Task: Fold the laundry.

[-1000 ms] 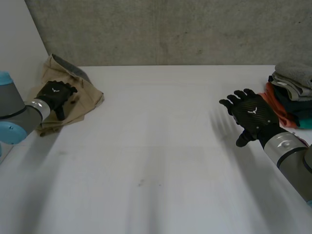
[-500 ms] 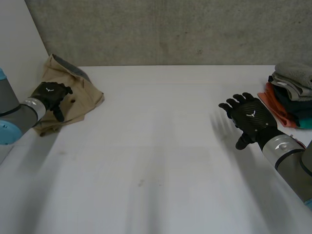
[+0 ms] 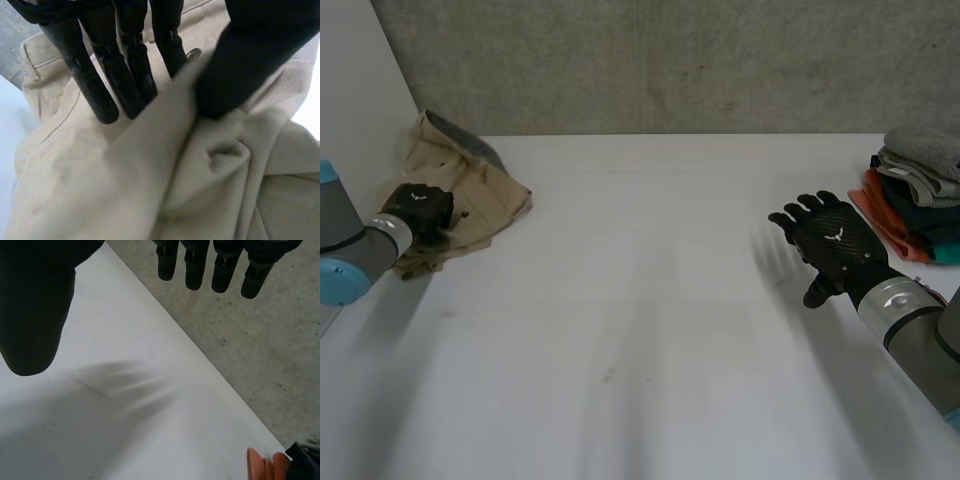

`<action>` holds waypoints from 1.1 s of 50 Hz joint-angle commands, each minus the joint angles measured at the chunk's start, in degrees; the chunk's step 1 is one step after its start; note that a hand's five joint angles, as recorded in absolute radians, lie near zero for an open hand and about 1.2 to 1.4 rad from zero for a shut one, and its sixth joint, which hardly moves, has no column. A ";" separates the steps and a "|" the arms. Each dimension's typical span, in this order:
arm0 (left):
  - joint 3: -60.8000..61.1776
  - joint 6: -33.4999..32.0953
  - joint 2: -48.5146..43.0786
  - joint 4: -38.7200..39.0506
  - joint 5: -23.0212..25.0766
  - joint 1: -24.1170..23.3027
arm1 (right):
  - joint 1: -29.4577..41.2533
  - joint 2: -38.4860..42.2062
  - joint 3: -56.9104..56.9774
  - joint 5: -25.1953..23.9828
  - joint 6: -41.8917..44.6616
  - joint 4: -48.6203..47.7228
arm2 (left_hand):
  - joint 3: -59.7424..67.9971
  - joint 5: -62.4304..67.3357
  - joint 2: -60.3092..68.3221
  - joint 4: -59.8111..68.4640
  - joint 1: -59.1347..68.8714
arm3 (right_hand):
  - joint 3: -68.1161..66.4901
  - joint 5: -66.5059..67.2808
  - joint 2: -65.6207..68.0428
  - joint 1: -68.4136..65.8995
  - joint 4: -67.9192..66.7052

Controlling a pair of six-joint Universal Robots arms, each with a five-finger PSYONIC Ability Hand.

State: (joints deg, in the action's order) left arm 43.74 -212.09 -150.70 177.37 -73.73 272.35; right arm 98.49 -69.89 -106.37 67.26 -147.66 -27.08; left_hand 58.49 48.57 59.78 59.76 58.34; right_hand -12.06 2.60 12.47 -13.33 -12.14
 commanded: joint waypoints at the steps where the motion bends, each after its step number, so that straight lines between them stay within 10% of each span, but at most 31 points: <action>1: -0.06 0.36 2.59 1.48 -5.45 -1.99 | -0.14 -0.33 -0.16 0.42 0.00 0.01 | 21.51 21.43 20.22 20.24 21.66 | 2.06 -2.60 -2.47 3.33 2.14; 17: 17.51 18.72 34.23 14.13 -6.07 -23.86 | -1.46 -2.52 -0.33 0.77 -0.09 0.01 | 21.51 21.43 20.22 20.24 21.66 | 2.06 -2.60 -2.47 3.33 2.14; 32: 24.37 22.25 27.06 12.30 -3.61 -40.22 | -4.19 -5.69 -0.33 0.86 -1.14 0.01 | 21.51 21.43 20.22 20.24 21.66 | 2.06 -2.60 -2.47 3.33 2.14; 34: 24.28 21.73 24.85 10.54 -3.79 -40.93 | -4.28 -5.78 -0.25 0.95 -1.75 0.71 | 18.71 18.62 17.41 17.43 18.85 | 2.06 -2.60 -2.47 3.33 2.14; 35: 24.11 20.85 23.71 8.19 -4.22 -41.02 | -4.28 -5.87 -0.25 0.95 -2.37 0.89 | -12.63 -12.71 -13.93 -13.91 -12.48 | 2.06 -2.60 -2.47 3.33 2.14; 38: 24.28 18.83 24.13 3.71 -6.49 -40.93 | -4.10 -7.01 0.02 0.86 -5.44 2.56 | -30.39 -30.48 -31.69 -31.67 -30.25 | 2.06 -2.60 -2.47 3.33 2.14; 55: 48.35 19.52 47.60 6.66 -27.77 -41.28 | 2.65 -0.79 12.40 -0.02 -27.92 27.88 | -37.17 -37.25 -38.46 -38.45 -37.02 | 2.06 -2.60 -2.47 3.33 2.14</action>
State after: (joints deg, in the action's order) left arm 81.31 -193.42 -109.26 179.04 -96.74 230.98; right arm 96.37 -76.39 -97.88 67.25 -166.51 -1.59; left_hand 21.15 10.49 21.25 20.69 21.71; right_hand -12.06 2.60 12.48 -13.33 -12.14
